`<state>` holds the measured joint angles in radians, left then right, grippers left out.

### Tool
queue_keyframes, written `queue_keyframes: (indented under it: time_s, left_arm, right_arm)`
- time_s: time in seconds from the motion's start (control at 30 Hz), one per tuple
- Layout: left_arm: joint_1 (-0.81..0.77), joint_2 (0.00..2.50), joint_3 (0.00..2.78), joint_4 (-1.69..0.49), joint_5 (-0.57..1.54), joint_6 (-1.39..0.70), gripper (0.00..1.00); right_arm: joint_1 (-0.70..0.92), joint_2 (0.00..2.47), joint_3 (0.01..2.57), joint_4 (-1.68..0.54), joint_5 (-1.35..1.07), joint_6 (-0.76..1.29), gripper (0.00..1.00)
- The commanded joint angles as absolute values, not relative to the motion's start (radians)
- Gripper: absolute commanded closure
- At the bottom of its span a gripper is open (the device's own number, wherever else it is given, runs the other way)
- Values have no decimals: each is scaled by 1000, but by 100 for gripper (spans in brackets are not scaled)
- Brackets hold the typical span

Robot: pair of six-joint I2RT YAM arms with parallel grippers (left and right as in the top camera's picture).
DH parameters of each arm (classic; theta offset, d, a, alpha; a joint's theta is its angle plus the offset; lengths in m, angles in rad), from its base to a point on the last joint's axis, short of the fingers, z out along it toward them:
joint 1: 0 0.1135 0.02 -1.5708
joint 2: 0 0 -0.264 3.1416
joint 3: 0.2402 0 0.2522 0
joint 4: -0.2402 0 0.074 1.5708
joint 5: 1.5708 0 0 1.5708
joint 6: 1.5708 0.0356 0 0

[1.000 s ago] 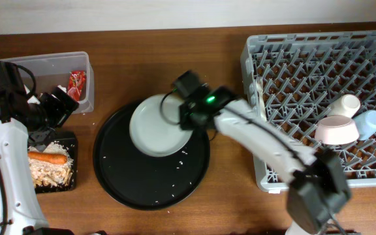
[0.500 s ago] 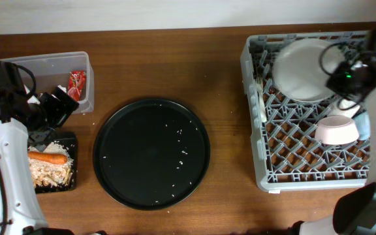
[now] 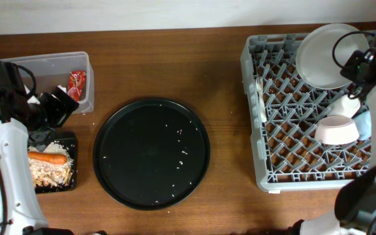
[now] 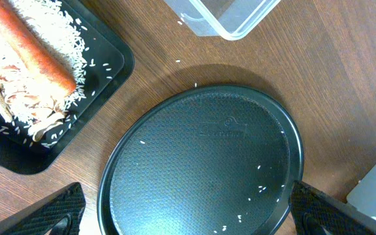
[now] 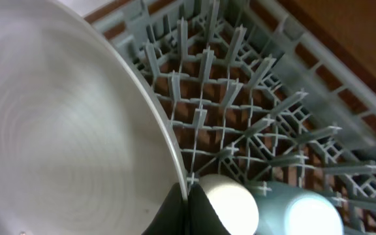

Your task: Sort waste into correct bins and load items into the dishwasher rack

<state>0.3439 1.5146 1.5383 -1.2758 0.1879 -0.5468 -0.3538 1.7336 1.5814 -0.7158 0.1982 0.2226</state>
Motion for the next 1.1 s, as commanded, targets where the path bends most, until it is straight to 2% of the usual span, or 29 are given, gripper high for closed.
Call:
queue_keyframes:
  time_s: [0.0, 0.17, 0.33, 0.53, 0.97, 1.07]
  left_arm:
    - [350, 1510, 1539, -1277, 195, -545, 1]
    - [350, 1511, 1539, -1277, 195, -545, 1]
    - [350, 1511, 1539, -1277, 195, -545, 1]
    - [350, 1511, 1539, -1277, 195, -545, 1]
    - [350, 1511, 1539, -1277, 195, -545, 1]
    - [350, 1511, 1539, -1277, 195, -545, 1]
  right_arm:
    - [-351, 1790, 1596, -690, 222, 166, 96]
    - [-310, 1805, 1595, -667, 286, 89, 96]
    - [-161, 1806, 1595, -638, 626, 84, 96]
    - [-63, 1806, 1595, -624, 844, 81, 96]
    - [-2, 1833, 1593, -637, 851, 29, 95]
    - [13, 1863, 1593, -658, 856, 29, 84]
